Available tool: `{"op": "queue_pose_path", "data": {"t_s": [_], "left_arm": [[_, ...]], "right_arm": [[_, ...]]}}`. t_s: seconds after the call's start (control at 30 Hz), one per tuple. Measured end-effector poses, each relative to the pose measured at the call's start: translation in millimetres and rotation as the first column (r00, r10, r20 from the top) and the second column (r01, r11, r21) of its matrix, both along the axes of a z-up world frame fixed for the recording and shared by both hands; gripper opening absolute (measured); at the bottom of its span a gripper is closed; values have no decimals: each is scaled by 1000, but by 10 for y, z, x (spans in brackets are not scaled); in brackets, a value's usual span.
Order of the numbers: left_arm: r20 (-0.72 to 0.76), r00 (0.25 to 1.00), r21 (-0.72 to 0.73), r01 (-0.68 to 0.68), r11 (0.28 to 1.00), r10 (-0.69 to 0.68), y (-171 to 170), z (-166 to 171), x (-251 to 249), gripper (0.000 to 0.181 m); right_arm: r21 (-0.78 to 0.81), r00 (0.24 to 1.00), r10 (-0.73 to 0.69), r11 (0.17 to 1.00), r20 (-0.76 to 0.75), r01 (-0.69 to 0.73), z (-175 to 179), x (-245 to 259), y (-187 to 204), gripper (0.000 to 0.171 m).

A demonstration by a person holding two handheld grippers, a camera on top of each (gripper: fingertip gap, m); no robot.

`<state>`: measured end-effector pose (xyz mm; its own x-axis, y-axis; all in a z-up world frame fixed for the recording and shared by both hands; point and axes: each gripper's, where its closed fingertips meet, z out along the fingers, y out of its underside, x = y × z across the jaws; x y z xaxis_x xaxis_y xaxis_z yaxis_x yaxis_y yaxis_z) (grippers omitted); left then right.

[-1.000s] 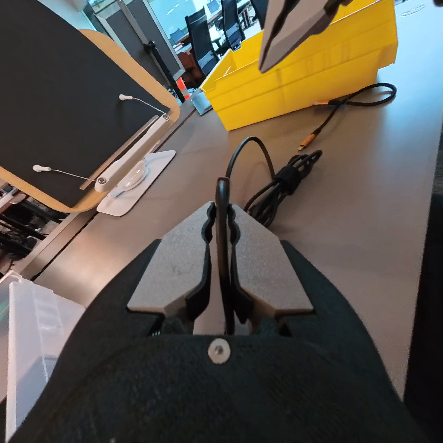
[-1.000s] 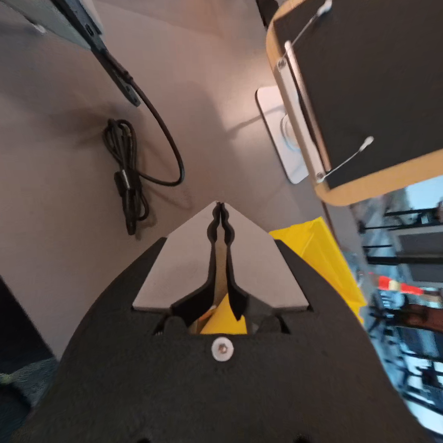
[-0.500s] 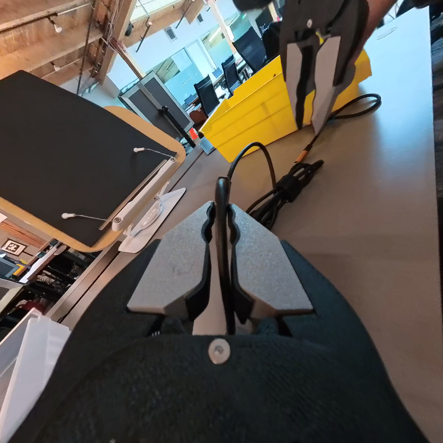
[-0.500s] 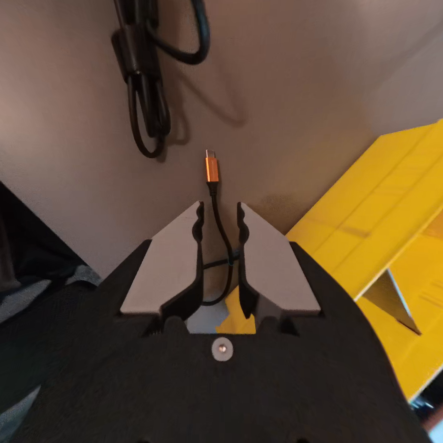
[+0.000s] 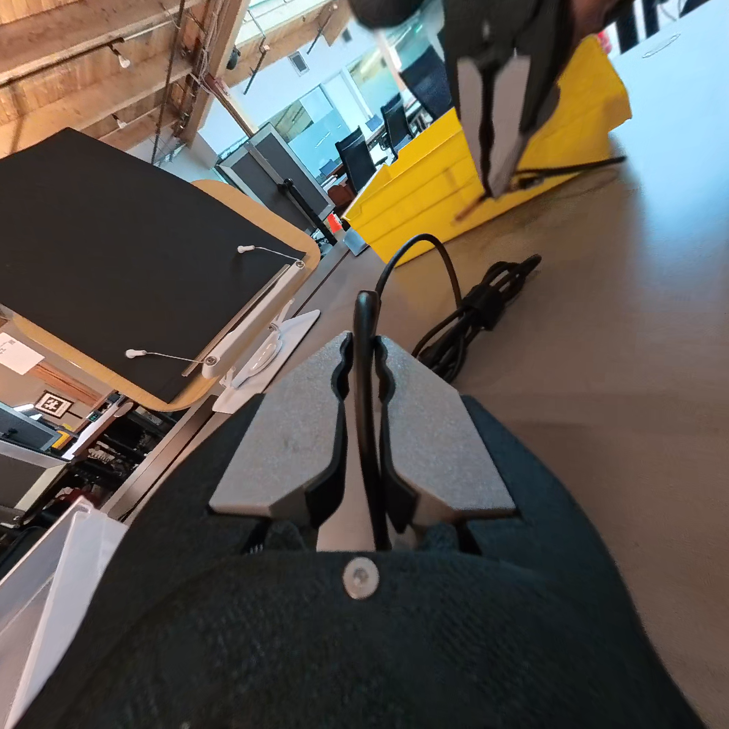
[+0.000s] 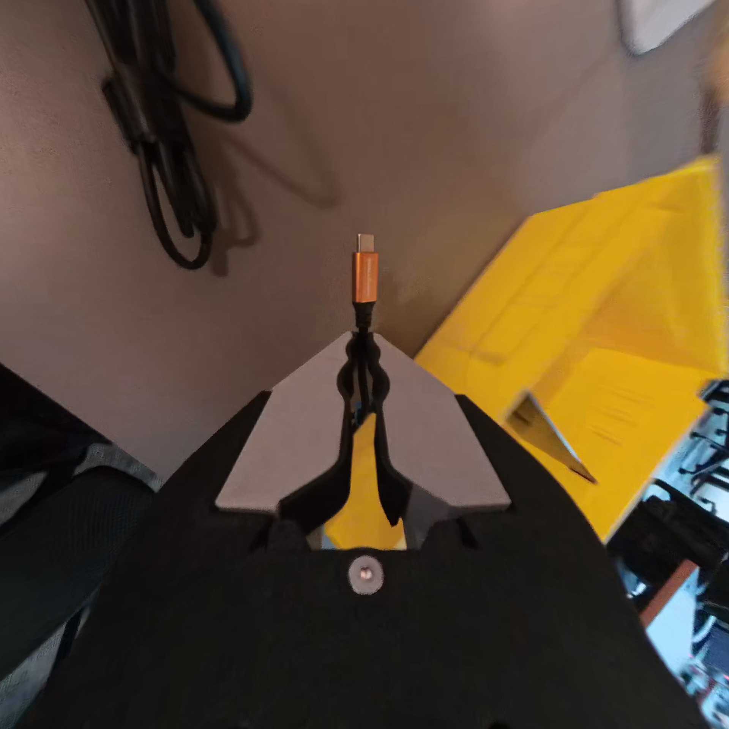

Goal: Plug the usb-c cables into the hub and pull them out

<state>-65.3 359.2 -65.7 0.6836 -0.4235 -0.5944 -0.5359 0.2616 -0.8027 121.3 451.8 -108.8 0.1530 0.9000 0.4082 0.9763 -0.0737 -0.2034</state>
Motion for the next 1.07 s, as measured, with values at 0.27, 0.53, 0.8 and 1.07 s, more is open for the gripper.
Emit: {"op": "queue_pose_path", "data": {"t_s": [0.27, 0.53, 0.8, 1.07], "left_arm": [[21, 1000, 1, -9, 1000, 9, 4, 20, -20, 8], [16, 1000, 7, -14, 1000, 14, 4, 21, -21, 8], [14, 997, -7, 72, 997, -72, -85, -3, 84, 8], [9, 983, 13, 182, 983, -183, -215, 18, 238, 8]], "right_arm": [[252, 859, -73, 941, -507, 228, 1858, 567, 271, 0], [275, 806, -149, 892, -573, 360, 1758, 1237, 583, 0], [94, 830, -242, 939, -503, 331, 820, 1110, 673, 18], [130, 735, 298, 952, -609, -279, 1089, -574, -668, 57]]}}
